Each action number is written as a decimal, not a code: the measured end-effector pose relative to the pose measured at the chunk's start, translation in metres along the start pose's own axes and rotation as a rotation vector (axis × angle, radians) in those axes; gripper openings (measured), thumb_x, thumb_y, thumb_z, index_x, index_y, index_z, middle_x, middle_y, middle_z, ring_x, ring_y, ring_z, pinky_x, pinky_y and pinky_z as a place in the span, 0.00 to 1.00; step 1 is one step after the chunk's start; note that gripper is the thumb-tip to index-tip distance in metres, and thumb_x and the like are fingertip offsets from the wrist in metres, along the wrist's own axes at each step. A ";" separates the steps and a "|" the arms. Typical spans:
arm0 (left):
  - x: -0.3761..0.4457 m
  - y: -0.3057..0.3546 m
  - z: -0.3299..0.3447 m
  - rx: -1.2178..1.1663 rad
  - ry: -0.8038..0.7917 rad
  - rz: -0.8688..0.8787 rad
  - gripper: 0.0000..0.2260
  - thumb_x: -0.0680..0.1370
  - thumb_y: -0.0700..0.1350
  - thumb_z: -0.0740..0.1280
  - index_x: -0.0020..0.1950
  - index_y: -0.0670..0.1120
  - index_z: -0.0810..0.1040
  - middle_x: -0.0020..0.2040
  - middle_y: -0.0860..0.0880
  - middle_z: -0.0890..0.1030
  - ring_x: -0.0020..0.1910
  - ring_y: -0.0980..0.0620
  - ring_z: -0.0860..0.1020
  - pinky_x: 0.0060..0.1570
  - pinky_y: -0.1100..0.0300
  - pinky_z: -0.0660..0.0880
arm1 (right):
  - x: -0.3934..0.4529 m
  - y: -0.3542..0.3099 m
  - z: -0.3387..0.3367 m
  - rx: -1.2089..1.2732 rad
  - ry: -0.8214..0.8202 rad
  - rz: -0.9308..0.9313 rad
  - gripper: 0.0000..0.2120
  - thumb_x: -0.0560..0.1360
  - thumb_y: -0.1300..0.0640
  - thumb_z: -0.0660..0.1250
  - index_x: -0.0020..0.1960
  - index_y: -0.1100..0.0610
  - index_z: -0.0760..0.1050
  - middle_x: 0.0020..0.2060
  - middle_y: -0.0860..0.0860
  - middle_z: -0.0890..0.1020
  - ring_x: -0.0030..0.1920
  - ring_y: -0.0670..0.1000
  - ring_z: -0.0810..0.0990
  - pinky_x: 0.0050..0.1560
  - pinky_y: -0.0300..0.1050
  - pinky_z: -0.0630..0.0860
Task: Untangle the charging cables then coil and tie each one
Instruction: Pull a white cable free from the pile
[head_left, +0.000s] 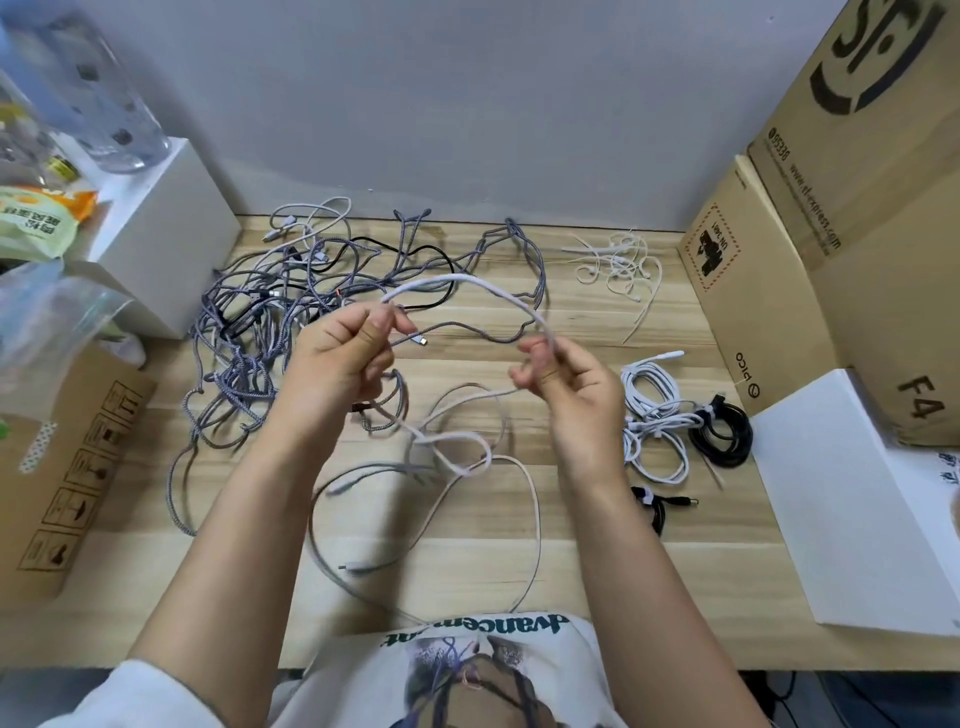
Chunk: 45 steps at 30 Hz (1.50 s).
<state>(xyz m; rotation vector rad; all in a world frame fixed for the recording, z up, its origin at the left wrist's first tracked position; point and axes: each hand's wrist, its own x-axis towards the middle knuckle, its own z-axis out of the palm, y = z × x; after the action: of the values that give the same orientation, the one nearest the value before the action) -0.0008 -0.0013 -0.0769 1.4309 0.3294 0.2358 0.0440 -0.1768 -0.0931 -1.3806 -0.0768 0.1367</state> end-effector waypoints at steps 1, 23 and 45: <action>0.000 -0.001 -0.003 0.028 0.037 0.013 0.12 0.78 0.46 0.62 0.38 0.48 0.81 0.22 0.57 0.62 0.22 0.60 0.57 0.25 0.65 0.50 | 0.001 -0.002 -0.003 0.028 0.068 -0.004 0.06 0.75 0.62 0.65 0.42 0.54 0.78 0.30 0.43 0.82 0.31 0.42 0.77 0.40 0.34 0.76; 0.007 -0.021 -0.006 0.591 0.460 0.261 0.15 0.73 0.39 0.69 0.58 0.52 0.77 0.48 0.50 0.71 0.45 0.57 0.71 0.53 0.64 0.71 | 0.003 -0.034 -0.017 0.805 -0.089 0.518 0.08 0.69 0.56 0.59 0.41 0.59 0.75 0.23 0.49 0.65 0.19 0.45 0.61 0.22 0.34 0.59; -0.002 -0.028 0.003 -0.070 -0.085 -0.317 0.18 0.83 0.46 0.52 0.34 0.46 0.66 0.22 0.55 0.58 0.20 0.59 0.53 0.21 0.72 0.51 | -0.002 -0.031 -0.010 0.174 -0.049 0.365 0.13 0.79 0.58 0.59 0.39 0.60 0.75 0.26 0.48 0.74 0.29 0.47 0.75 0.33 0.39 0.77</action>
<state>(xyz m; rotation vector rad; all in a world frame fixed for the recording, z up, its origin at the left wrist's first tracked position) -0.0027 -0.0088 -0.1039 1.2949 0.4677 -0.0705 0.0447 -0.1921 -0.0641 -1.2065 0.1441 0.4715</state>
